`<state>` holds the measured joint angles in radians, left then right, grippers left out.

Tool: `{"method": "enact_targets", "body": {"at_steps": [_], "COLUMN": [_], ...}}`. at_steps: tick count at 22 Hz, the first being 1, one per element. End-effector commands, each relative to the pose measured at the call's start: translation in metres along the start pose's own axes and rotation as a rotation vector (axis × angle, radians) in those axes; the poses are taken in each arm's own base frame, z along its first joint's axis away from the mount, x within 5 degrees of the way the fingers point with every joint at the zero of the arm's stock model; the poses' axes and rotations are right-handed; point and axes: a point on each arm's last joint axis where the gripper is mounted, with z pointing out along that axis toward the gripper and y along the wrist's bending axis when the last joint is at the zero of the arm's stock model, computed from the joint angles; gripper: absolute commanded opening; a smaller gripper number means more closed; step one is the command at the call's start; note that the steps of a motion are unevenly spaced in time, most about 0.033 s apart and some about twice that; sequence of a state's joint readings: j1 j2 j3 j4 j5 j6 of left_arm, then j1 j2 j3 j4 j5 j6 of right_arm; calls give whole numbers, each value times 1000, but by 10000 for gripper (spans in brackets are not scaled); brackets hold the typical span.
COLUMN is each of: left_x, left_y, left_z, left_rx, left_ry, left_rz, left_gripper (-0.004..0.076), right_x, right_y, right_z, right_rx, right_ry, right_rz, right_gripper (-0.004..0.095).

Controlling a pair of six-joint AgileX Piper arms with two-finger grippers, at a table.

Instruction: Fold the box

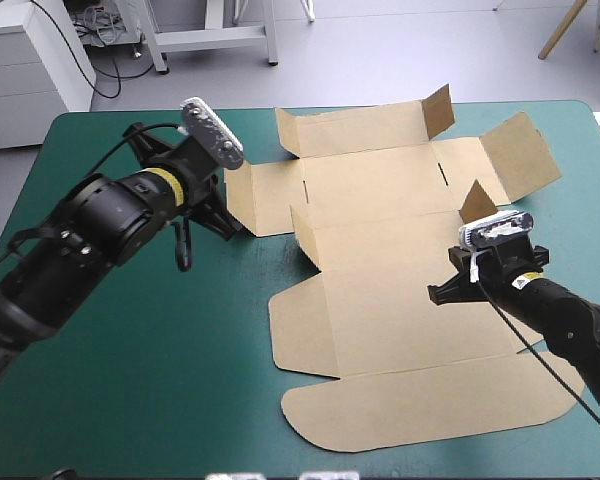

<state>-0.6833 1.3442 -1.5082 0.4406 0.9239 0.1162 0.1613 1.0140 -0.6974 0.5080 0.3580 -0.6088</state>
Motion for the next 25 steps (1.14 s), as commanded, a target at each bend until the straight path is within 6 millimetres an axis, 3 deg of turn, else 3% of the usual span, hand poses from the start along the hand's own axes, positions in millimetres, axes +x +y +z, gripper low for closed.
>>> {"method": "enact_targets", "body": {"at_steps": [1, 3, 7, 11, 13, 17, 22, 25], "left_x": [3, 12, 50, 87, 125, 173, 217, 228], "left_y": [22, 27, 22, 14, 1, -27, -54, -59], "left_z": [-52, -73, -101, -121, -132, -131, -125, -127], "left_rx": [-64, -82, -80, -78, -63, 9, 59, 68], "left_ry": [-94, -127, -150, -191, -204, -237, -289, -340], "left_rz": [-96, -151, -255, -319, -366, -385, -415, -433], "left_gripper": [-10, -10, -10, -10, -10, -10, -10, -10], "right_x": [-17, -19, -21, -21, -21, -21, -34, -40], "right_y": [-5, -7, -12, -14, -15, -17, -22, -34], "right_z": [-7, -9, -12, -13, -13, -15, -24, -23], "right_rx": [53, 77, 129, 147, 164, 179, 231, 277], "right_ry": [-86, -77, -32, -24, -21, 3, 22, 83], "right_rz": [-8, -15, -32, -21, 16, 64, 72, 109], "right_gripper": [-4, 24, 187, 450, 677, 702, 702, 702]}}
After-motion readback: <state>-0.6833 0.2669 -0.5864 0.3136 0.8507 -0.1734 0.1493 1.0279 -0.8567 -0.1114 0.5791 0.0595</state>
